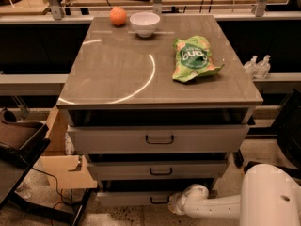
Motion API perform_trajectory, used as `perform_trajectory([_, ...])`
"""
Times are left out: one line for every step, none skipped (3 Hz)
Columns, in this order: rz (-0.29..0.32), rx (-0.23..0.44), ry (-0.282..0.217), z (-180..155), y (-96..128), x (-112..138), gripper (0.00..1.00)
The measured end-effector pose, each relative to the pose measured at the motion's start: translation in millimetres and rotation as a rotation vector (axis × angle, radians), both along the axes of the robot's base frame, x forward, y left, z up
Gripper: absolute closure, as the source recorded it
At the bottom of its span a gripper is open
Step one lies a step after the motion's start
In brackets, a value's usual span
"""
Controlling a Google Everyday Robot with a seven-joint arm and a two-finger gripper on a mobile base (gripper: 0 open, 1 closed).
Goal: Close bottom drawer
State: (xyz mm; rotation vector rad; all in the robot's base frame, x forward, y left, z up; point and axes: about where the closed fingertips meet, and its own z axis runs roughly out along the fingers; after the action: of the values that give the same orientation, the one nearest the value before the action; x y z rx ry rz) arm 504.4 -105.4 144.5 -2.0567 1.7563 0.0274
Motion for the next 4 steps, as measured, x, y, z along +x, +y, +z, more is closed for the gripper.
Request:
perform_trajectory([0.000,0.000,0.000,0.0,0.0,-0.1,1.00])
perform_trajectory([0.000,0.000,0.000,0.0,0.0,-0.1,1.00])
perform_trajectory([0.000,0.000,0.000,0.0,0.0,-0.1,1.00])
perform_trajectory([0.000,0.000,0.000,-0.1,0.0,-0.1,1.00])
